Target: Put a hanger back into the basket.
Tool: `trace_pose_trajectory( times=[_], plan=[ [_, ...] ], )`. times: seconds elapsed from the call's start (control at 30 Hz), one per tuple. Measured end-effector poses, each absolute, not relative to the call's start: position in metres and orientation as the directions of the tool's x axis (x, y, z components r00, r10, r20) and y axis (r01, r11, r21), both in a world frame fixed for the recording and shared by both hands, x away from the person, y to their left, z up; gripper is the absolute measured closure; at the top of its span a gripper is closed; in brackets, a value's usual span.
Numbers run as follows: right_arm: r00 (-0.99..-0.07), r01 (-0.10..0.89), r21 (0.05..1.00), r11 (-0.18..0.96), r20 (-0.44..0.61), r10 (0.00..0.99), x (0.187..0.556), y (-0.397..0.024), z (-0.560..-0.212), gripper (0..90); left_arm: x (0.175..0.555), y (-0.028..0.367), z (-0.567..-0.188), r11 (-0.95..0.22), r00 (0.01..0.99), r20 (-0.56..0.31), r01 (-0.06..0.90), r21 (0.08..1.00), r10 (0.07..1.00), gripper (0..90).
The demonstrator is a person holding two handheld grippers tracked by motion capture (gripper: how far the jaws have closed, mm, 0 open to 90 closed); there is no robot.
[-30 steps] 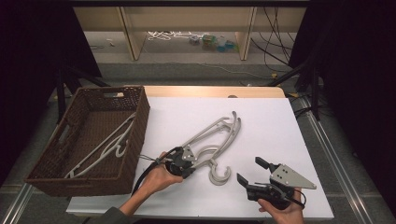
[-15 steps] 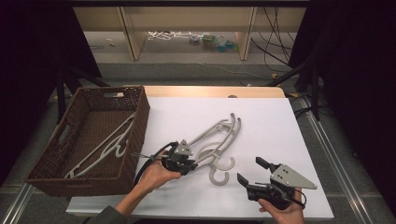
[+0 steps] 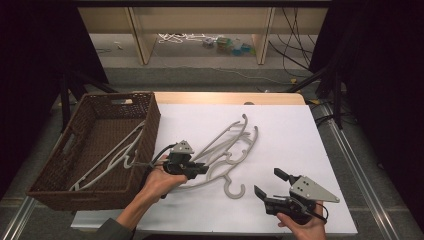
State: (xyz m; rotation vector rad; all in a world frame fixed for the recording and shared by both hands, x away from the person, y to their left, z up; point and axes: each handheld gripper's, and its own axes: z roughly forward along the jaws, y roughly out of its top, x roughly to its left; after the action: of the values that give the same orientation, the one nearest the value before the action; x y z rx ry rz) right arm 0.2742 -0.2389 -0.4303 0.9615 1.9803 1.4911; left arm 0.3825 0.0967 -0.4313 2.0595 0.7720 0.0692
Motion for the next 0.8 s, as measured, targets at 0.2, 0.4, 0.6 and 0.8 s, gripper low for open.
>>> trace_pose_trajectory(
  times=[0.2,0.4,0.6,0.8],
  plan=[
    [-0.636,0.249,0.956,0.155,0.041,0.771,0.274,-0.24,-0.43,17.0,0.379,0.101,-0.419,-0.349,0.797,-0.265,0.501,0.792,0.543,81.6],
    [-0.637,0.251,0.956,0.155,0.042,0.77,0.274,-0.24,-0.43,17.0,0.373,0.106,-0.402,-0.315,0.809,-0.272,0.478,0.82,0.521,81.7],
    [-0.637,0.255,0.954,0.157,0.044,0.769,0.274,-0.24,-0.43,16.9,0.367,0.112,-0.387,-0.29,0.813,-0.264,0.458,0.84,0.519,81.7],
    [-0.638,0.254,0.956,0.15,0.049,0.769,0.274,-0.24,-0.431,16.9,0.359,0.12,-0.375,-0.261,0.819,-0.293,0.461,0.848,0.494,81.7]
  ],
)
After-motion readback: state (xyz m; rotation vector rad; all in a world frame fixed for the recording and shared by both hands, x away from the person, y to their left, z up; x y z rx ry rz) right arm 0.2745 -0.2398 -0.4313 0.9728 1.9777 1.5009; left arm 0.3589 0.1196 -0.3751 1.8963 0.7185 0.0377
